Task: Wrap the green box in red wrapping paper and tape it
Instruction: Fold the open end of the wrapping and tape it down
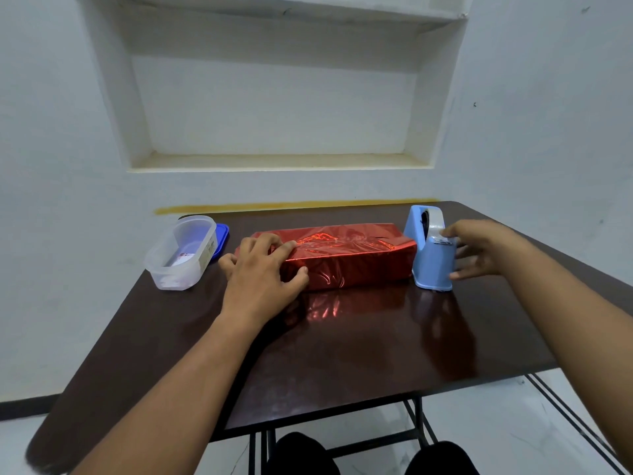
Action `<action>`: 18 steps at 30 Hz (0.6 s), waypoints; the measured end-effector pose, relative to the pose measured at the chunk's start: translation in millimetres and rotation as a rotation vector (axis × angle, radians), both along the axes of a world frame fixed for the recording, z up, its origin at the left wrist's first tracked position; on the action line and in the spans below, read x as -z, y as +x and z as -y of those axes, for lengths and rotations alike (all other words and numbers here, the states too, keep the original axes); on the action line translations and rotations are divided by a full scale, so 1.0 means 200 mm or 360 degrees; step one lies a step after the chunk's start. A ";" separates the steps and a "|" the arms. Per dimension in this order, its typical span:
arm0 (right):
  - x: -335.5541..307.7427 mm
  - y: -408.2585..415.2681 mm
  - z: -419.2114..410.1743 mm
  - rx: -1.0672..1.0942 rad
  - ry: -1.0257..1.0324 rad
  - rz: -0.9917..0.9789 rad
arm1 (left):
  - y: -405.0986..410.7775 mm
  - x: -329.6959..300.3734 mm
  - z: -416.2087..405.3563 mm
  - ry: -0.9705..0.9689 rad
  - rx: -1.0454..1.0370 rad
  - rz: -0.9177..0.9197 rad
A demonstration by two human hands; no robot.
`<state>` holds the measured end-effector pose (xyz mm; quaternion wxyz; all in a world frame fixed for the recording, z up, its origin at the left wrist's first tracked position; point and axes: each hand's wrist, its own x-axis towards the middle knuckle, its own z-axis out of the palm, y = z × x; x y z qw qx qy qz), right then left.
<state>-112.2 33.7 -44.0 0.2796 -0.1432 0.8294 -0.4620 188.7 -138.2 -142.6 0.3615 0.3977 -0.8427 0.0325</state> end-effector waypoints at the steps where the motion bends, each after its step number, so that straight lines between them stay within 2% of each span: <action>1: -0.01 0.00 0.00 -0.0027 0.0005 0.0059 | 0.00 0.00 0.00 -0.0002 0.0003 -0.0002; 6: -0.05 -0.01 0.02 -0.0071 -0.0026 0.0196 | 0.00 0.00 0.00 -0.0009 0.0010 -0.0011; 18: 0.08 0.05 -0.03 0.0240 -0.0834 0.0280 | 0.00 0.00 0.00 0.0008 0.0017 -0.0007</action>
